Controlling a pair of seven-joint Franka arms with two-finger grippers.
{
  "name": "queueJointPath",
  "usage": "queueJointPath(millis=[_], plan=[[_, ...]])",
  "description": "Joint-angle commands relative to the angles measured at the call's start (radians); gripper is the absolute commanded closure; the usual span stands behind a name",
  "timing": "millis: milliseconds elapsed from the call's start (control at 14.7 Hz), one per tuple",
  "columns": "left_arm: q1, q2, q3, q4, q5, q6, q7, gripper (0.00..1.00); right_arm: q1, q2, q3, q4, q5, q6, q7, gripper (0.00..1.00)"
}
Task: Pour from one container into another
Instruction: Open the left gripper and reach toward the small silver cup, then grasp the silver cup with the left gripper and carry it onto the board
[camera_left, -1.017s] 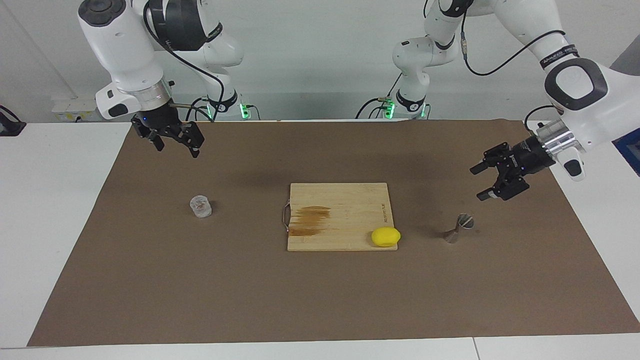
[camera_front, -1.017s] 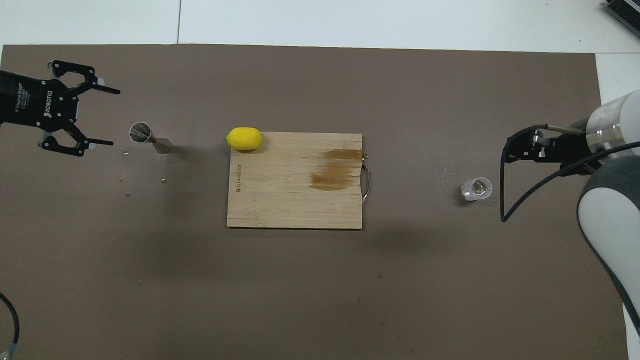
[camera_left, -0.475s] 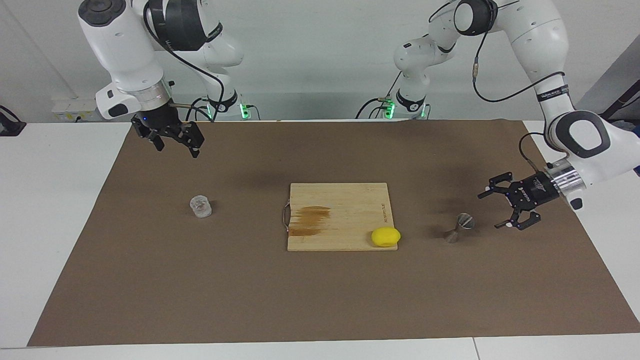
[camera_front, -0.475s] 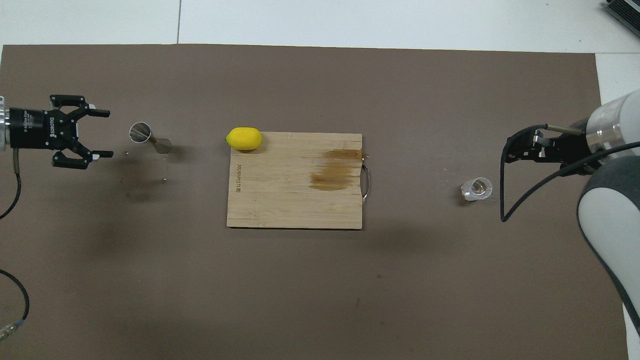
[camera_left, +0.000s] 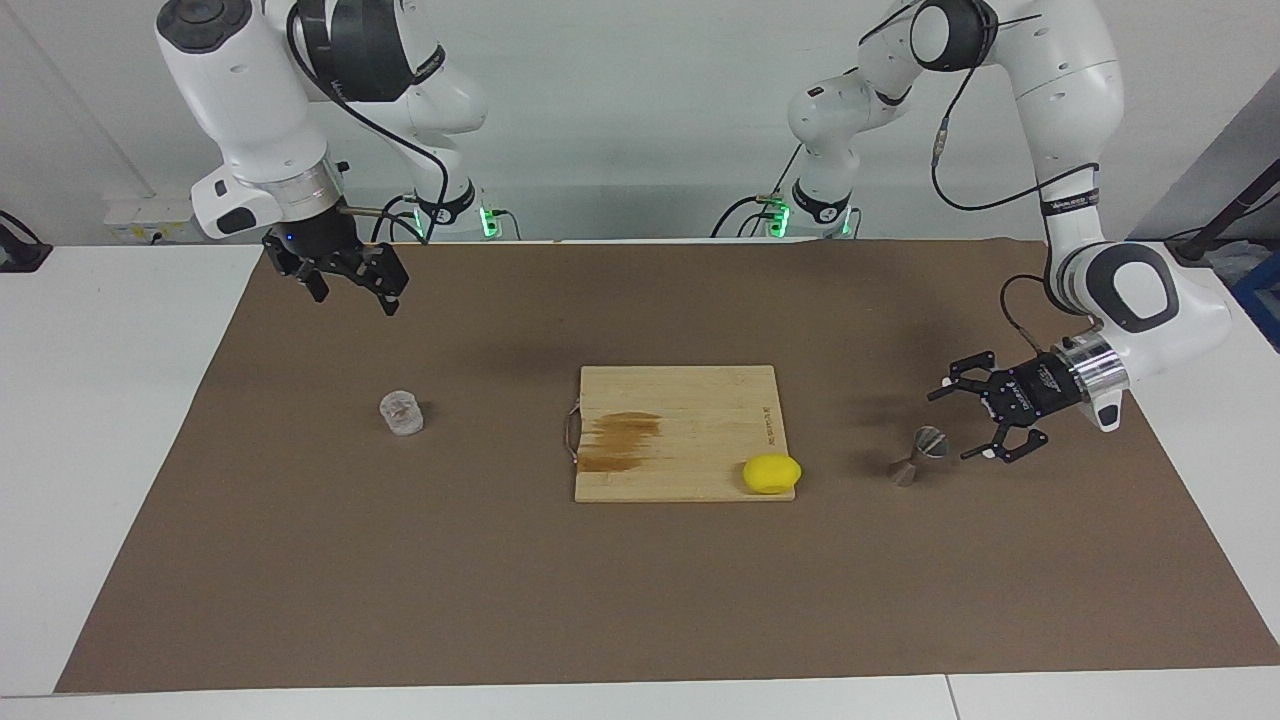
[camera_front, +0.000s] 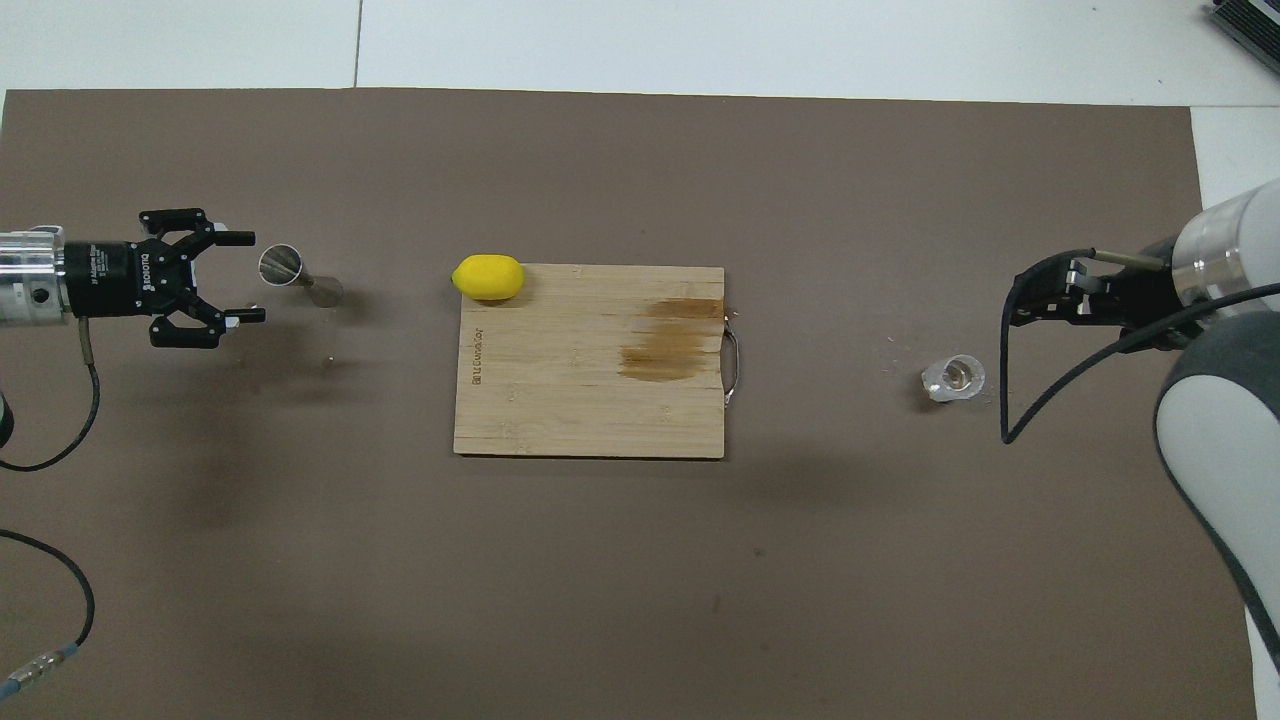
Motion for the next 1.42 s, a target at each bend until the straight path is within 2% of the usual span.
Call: queueJointPath(millis=[0, 203, 610, 814, 1221, 1357], plan=[[0.030, 0.021, -0.004, -0.036, -0.063, -0.019, 0.116, 0.00, -0.010, -0.001, 0.004, 0.009, -0.003, -0.011, -0.025, 0.00], [0.030, 0.023, -0.011, -0.036, -0.115, -0.012, 0.130, 0.00, -0.010, -0.001, 0.004, 0.009, -0.003, -0.011, -0.025, 0.00], [0.021, 0.027, -0.018, -0.043, -0.121, -0.010, 0.219, 0.00, -0.009, -0.005, 0.004, 0.009, -0.003, -0.040, -0.031, 0.00], [0.020, 0.029, -0.018, -0.050, -0.129, 0.002, 0.224, 0.00, -0.009, -0.034, 0.004, 0.009, -0.004, -0.048, -0.038, 0.00], [0.007, 0.030, -0.024, -0.057, -0.180, 0.054, 0.221, 0.00, 0.002, -0.067, 0.004, 0.009, -0.012, -0.099, -0.257, 0.00], [0.000, 0.035, -0.024, -0.057, -0.181, 0.062, 0.221, 0.00, 0.002, -0.067, 0.004, 0.009, -0.018, -0.099, -0.278, 0.00]])
